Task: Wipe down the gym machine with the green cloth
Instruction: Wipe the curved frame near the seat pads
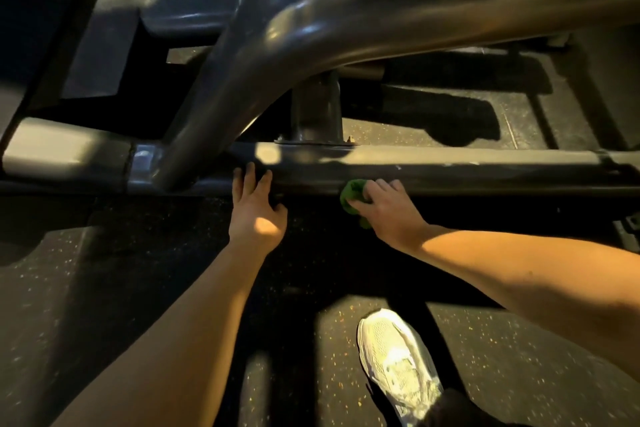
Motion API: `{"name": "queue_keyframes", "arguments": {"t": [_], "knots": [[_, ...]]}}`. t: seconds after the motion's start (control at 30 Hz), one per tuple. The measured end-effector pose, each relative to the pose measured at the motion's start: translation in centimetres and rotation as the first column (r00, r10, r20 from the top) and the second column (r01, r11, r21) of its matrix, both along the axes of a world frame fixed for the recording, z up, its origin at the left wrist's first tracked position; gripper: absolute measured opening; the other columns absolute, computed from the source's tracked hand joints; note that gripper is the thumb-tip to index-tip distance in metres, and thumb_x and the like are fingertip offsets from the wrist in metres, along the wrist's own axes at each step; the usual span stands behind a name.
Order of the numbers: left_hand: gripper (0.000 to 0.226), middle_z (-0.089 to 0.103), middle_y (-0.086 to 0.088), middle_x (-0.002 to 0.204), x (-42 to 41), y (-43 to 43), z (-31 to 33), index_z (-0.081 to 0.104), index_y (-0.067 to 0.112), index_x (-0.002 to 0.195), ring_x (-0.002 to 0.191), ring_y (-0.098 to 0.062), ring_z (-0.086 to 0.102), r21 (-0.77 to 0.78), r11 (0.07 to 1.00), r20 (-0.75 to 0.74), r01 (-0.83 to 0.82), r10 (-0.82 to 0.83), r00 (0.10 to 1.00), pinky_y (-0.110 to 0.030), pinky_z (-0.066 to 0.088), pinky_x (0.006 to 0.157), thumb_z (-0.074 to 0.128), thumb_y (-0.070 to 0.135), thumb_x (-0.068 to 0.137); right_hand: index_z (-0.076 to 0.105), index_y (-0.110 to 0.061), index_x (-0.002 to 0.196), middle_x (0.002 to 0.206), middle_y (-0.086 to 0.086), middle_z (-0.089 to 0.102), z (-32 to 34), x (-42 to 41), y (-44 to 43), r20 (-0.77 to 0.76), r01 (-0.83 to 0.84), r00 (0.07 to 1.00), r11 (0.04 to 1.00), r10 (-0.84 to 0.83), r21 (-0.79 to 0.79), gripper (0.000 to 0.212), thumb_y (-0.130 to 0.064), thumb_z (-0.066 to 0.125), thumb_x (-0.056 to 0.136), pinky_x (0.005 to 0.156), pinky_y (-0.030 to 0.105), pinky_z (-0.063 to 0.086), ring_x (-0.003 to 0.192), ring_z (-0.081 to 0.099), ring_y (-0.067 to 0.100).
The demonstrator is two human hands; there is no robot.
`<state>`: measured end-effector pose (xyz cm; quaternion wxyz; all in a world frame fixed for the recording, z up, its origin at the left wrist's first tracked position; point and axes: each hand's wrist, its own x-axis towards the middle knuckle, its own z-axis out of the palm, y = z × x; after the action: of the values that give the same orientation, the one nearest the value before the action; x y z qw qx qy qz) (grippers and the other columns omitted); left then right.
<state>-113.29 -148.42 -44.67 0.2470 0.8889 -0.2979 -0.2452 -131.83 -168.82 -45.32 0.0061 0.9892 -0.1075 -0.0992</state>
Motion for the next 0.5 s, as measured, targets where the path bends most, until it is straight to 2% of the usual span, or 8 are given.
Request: {"name": "queue_keyframes", "arguments": {"t": [0.1, 0.17, 0.27, 0.4, 0.5], "knots": [[0.071, -0.006, -0.001, 0.171, 0.0, -0.1, -0.3, 0.023, 0.018, 0.161, 0.156, -0.022, -0.016, 0.008, 1.0, 0.015, 0.006, -0.006, 1.0, -0.036, -0.001, 0.125, 0.058, 0.021, 0.1, 0.056, -0.021, 0.143, 0.117, 0.011, 0.051, -0.5, 3.2, 1.8, 0.072, -0.008, 0.997, 0.999, 0.006, 0.032, 0.057, -0.02, 0.071, 0.089, 0.089, 0.043, 0.034, 0.11, 0.047, 0.032], [0.072, -0.004, -0.002, 0.172, 0.0, 0.2, -0.3, 0.023, 0.018, 0.161, 0.156, -0.023, -0.015, 0.029, 1.0, 0.025, 0.008, -0.009, 1.0, -0.039, 0.0, 0.126, 0.059, 0.021, 0.099, 0.052, -0.018, 0.145, 0.126, 0.013, 0.05, 0.4, 7.0, 3.1, 0.141, 0.045, 0.988, 0.996, -0.055, 0.071, 0.049, -0.026, 0.061, 0.098, 0.098, 0.045, 0.035, 0.12, 0.045, 0.034], [0.072, 0.004, -0.005, 0.171, 0.1, 0.1, -0.4, 0.027, 0.019, 0.16, 0.157, -0.026, -0.007, 0.088, 0.996, 0.137, 0.014, -0.027, 0.99, -0.046, 0.003, 0.128, 0.062, 0.024, 0.097, 0.05, -0.019, 0.146, 0.144, 0.012, 0.045, 1.1, 9.8, 3.4, 0.153, 0.127, 0.98, 0.991, -0.13, 0.029, 0.045, -0.035, 0.048, 0.104, 0.11, 0.047, 0.034, 0.135, 0.038, 0.033], [0.067, 0.014, -0.007, 0.17, -0.8, -1.2, 0.0, 0.034, 0.018, 0.157, 0.157, -0.029, 0.003, 0.096, 0.994, 0.232, -0.051, 0.027, 0.972, -0.048, -0.001, 0.128, 0.06, 0.026, 0.096, 0.054, -0.014, 0.143, 0.148, 0.009, 0.047, 1.2, 5.4, 0.1, 0.139, 0.048, 0.989, 0.998, -0.053, 0.042, 0.045, -0.031, 0.05, 0.102, 0.108, 0.048, 0.037, 0.136, 0.04, 0.032], [0.07, 0.015, -0.006, 0.17, -1.2, -1.8, -0.1, 0.028, 0.021, 0.159, 0.156, -0.029, 0.005, 0.127, 0.992, 0.246, -0.025, -0.007, 0.969, -0.049, -0.002, 0.128, 0.058, 0.028, 0.096, 0.059, -0.015, 0.136, 0.144, 0.006, 0.053, 1.6, 0.9, -3.5, 0.186, 0.196, 0.962, 0.979, -0.202, 0.052, 0.039, -0.028, 0.05, 0.101, 0.111, 0.047, 0.036, 0.135, 0.042, 0.028]]}}
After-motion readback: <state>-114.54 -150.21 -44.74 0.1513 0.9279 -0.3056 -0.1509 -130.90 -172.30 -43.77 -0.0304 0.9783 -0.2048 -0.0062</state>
